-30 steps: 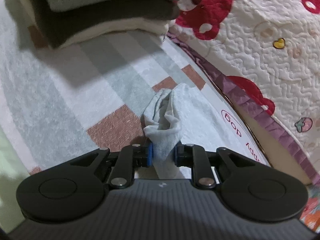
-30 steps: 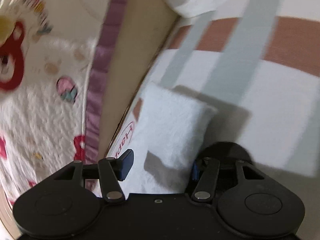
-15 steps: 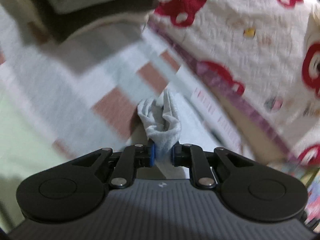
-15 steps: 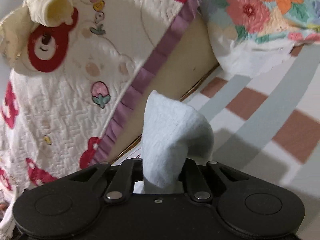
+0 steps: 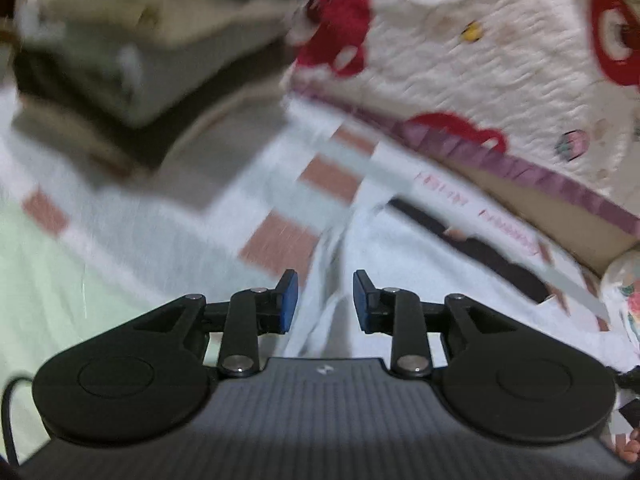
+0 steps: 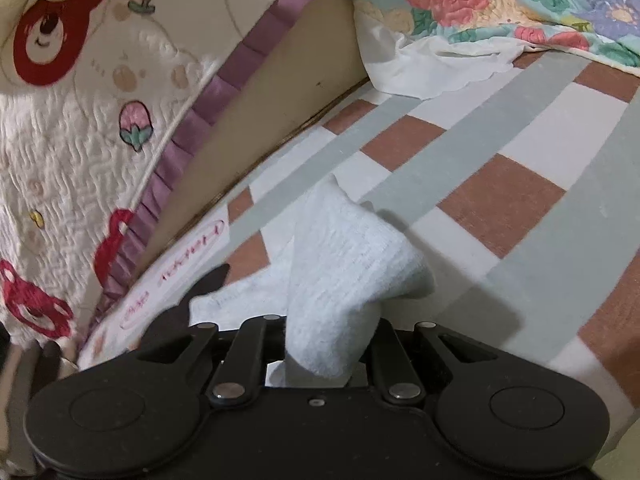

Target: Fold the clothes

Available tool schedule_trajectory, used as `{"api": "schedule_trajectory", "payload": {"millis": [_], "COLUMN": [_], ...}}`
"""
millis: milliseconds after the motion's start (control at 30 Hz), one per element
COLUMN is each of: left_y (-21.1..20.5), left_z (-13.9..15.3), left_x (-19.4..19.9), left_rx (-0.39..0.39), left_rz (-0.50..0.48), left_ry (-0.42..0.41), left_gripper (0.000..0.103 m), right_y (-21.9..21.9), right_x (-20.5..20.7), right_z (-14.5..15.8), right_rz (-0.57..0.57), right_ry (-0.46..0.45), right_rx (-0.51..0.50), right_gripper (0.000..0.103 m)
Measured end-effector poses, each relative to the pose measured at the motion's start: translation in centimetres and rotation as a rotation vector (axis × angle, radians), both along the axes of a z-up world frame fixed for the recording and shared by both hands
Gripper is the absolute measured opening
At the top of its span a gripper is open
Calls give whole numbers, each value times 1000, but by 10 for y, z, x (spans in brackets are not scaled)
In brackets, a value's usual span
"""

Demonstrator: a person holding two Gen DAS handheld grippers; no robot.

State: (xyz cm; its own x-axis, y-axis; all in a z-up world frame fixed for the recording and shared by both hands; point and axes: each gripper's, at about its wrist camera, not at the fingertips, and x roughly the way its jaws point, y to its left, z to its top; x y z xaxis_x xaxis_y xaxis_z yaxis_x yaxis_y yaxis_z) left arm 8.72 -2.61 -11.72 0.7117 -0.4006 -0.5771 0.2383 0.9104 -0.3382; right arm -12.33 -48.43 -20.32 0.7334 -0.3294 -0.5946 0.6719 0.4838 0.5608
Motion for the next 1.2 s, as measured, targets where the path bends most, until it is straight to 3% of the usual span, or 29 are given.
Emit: {"api": "schedule_trajectory", "payload": {"millis": [100,200,300,567,667,800,900,967,1200], "left_y": [-21,-50,-86,-59,-38,27,60,68,48], "left_z": [6,-9,-20,2,8,-3,-21,-28,-31], "left_x": [-8,-10,-14,25,37,38,34,32,38], "left_rx": [-33,-65,-14,-94,-119,-103,-196,-288,-315], "left_rz": [-100,-225,-373,-466,-471,-390,-351,-339,-377], "left_ry": [-3,104,149,256,268,217,225,215,176], "left_gripper": [29,29,29,33,43,45,45,45,36], "right_y": [2,6,13,78,123,190,226,234,236], "right_x": [-1,3,12,88,123,166,177,175,173], "right_z": [1,19,45,126,122,65,30,31,72], "right_rz": [0,30,79,400,552,710,739,763,799], "right_ry": [-2,-21,-70,-149,-146,-6,83,93,22], "right_rx": [1,-36,-69,-151,-151,-108,-131,-201,-347], "right_gripper": [14,14,16,16,16,16,16,16,16]}}
